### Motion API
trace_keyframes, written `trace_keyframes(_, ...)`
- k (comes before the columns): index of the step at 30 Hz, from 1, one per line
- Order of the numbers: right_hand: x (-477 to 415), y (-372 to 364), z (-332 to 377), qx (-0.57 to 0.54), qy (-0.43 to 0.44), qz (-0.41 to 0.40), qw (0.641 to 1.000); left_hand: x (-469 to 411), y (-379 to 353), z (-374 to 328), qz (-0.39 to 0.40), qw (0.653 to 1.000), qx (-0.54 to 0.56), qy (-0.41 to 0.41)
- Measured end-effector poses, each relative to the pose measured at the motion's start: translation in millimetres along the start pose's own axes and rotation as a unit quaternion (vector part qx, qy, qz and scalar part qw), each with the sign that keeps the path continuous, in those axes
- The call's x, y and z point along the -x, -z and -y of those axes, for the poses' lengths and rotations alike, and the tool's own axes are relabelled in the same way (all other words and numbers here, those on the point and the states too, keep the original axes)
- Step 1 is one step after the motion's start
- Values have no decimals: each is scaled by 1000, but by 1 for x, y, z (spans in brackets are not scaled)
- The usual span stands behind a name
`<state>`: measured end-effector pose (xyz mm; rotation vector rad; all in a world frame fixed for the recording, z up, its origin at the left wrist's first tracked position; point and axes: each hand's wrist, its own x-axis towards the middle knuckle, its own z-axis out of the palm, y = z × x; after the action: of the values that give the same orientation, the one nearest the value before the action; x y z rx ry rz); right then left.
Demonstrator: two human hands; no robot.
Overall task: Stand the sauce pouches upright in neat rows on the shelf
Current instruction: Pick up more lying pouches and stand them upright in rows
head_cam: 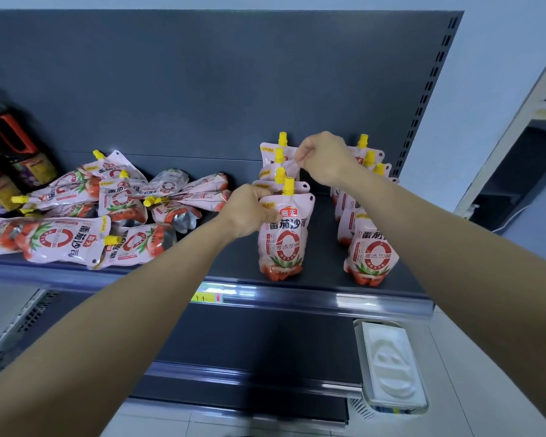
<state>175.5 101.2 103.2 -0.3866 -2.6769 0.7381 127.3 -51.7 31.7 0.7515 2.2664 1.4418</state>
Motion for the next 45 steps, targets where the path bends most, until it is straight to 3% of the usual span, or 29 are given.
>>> trace_keyframes(2,-3,2,2,-5,6,-11,1000,-3,-2,-1,-10,999,-21,-22)
trace_keyframes(5,-11,-3,17,-8,-20,-38,999,-18,21,4,44,997,-53,-39)
trace_keyframes(12,-21,-15,40,-17,-30,-38,999,-13,50,16,145,989,2,-12)
trace_keyframes(18,-24,-4,43,-19,-27,-58,998,-9,60,9,141,990,25,-16)
trace_keyframes(24,-36,-19,80,-31,20,-50,998,-5,107,21,62,995,78,-6)
trace_keyframes(26,-41,-33,98,-30,35,-35,998,0,108,29,90,996,-6,-12)
trace_keyframes(28,-46,-39,103,-34,32,-22,999,10,82,33,160,976,-140,-56)
trace_keyframes(29,-48,-38,104,-35,27,-23,999,14,69,31,175,969,-155,-84)
trace_keyframes(35,-61,-22,109,-24,24,-48,998,3,97,11,130,987,-40,-85)
trace_keyframes(41,-66,-46,113,-1,28,-6,1000,1,126,27,85,994,25,-57)
trace_keyframes(45,-73,-73,119,21,30,37,999,5,151,43,35,996,-17,-80)
